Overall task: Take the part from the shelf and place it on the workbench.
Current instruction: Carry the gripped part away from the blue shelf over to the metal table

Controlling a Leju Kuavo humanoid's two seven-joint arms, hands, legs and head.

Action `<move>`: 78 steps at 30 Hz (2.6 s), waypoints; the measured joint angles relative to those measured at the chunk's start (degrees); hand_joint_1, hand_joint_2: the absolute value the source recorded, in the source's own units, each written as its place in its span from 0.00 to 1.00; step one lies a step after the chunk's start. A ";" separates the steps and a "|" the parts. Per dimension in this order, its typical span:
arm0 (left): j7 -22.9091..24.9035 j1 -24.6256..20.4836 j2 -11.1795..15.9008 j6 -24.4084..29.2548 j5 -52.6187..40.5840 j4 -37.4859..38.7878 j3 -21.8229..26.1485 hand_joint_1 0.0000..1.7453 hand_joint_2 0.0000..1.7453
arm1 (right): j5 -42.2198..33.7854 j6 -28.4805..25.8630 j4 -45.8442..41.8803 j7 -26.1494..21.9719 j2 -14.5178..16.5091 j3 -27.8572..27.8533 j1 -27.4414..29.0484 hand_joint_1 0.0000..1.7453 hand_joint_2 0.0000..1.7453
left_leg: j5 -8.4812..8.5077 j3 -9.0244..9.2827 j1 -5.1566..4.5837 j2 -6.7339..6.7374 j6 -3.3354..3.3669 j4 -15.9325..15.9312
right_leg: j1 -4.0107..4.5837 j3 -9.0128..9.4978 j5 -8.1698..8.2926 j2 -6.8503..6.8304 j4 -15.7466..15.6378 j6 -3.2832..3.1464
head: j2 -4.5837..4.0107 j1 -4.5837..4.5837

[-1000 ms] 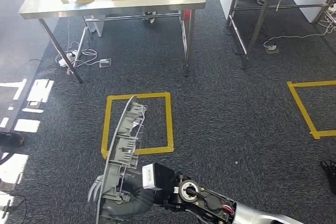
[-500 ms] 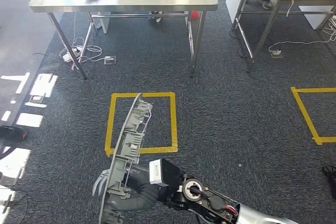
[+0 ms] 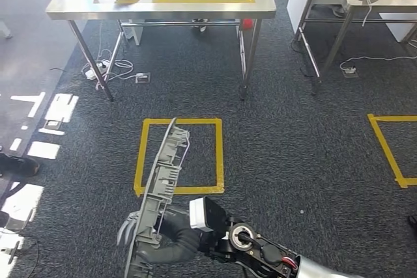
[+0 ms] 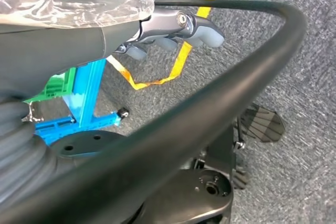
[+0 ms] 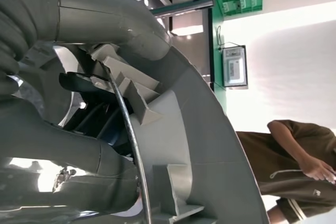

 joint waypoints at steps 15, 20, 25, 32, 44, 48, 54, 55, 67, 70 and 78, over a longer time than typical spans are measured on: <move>-0.61 0.10 0.52 -0.47 -0.82 -0.01 -0.01 0.00 1.00 | 0.28 -0.81 -0.08 -0.07 -0.02 -0.29 0.07 1.00 1.00 | -1.24 -6.54 -0.04 -1.14 -1.31 9.89 | 0.82 3.10 1.14 3.26 -5.66 -2.97 | 0.00 -2.56; -0.65 0.17 0.81 -0.60 -0.92 -0.02 -0.02 0.00 1.00 | 0.40 -0.87 -0.27 -0.07 -0.07 -0.35 0.05 1.00 1.00 | 0.91 -2.75 -0.47 -2.49 -0.50 1.33 | 0.61 2.40 1.05 4.96 -5.75 -1.64 | 0.00 -2.48; -0.61 0.06 0.64 -0.68 -0.92 -0.03 0.00 0.00 1.00 | 0.40 -0.78 -0.38 -0.16 -0.16 -0.39 -0.09 1.00 1.00 | 0.82 -1.67 -0.53 -0.45 0.98 0.39 | 0.83 -3.03 -5.17 1.84 6.11 -0.89 | 0.00 -1.12; -0.64 0.06 0.25 -0.44 -0.56 -0.03 0.00 0.00 1.00 | 0.40 -0.59 -0.38 -0.22 -0.35 -0.39 -0.04 1.00 1.00 | -0.10 -0.67 -1.00 1.59 0.39 0.78 | 1.20 1.63 1.41 -0.82 -3.90 -1.27 | 0.00 -0.34; -0.67 0.16 0.48 0.02 -0.34 -0.03 0.02 0.00 1.00 | 0.55 -0.44 -0.34 -0.33 -0.33 -0.28 -0.16 1.00 1.00 | -5.35 -7.53 0.09 -0.36 -2.43 14.94 | 0.45 2.72 2.40 2.53 -6.58 -3.14 | 0.00 -2.59; -0.69 0.16 0.33 0.26 -0.49 -0.02 0.00 0.00 1.00 | 0.58 -0.43 -0.36 -0.32 -0.33 -0.24 -0.23 1.00 1.00 | -0.57 -1.37 0.94 -2.53 -2.86 2.25 | 0.08 2.12 1.92 4.51 -5.51 -1.31 | 0.00 -2.82; -0.44 -0.01 0.39 0.16 -0.32 -0.03 0.02 0.00 1.00 | 0.61 -0.09 -0.37 -0.33 -0.33 -0.15 -0.34 1.00 1.00 | -0.46 -1.12 0.38 -0.67 0.01 1.57 | -0.10 -1.05 -1.59 2.73 0.29 0.13 | 0.00 -1.66; -0.45 0.04 0.36 0.16 -0.31 -0.03 0.02 0.00 1.00 | 0.60 -0.06 -0.36 -0.33 -0.33 -0.15 -0.36 1.00 1.00 | -0.50 -1.12 0.27 -0.26 0.23 1.56 | 0.04 -2.86 -3.64 2.00 4.47 0.10 | 0.00 -1.30; -0.45 -0.08 0.27 0.05 -0.37 -0.03 0.04 0.00 1.00 | 1.01 -0.22 -0.34 0.21 -0.33 -0.11 -0.31 1.00 1.00 | -0.81 -0.81 -0.66 1.59 0.03 1.72 | 0.90 2.43 1.39 0.60 -5.31 -1.01 | 0.00 -1.72; -0.48 -0.09 0.26 -0.05 -0.66 -0.03 0.04 0.00 1.00 | 1.15 -0.51 -0.34 0.26 -0.33 -0.11 -0.31 1.00 1.00 | -0.57 -0.56 -0.65 1.64 -0.30 1.18 | 0.95 2.46 1.33 0.62 -5.33 -1.24 | 0.00 -2.21; -0.48 -0.06 0.49 0.00 -1.27 -0.03 0.03 0.00 1.00 | 2.62 -0.79 -0.37 0.17 -0.32 -0.09 -0.28 1.00 1.00 | -0.61 -0.63 -0.92 1.56 -0.26 1.23 | 0.66 2.53 1.53 0.57 -5.56 -1.18 | 0.00 -2.34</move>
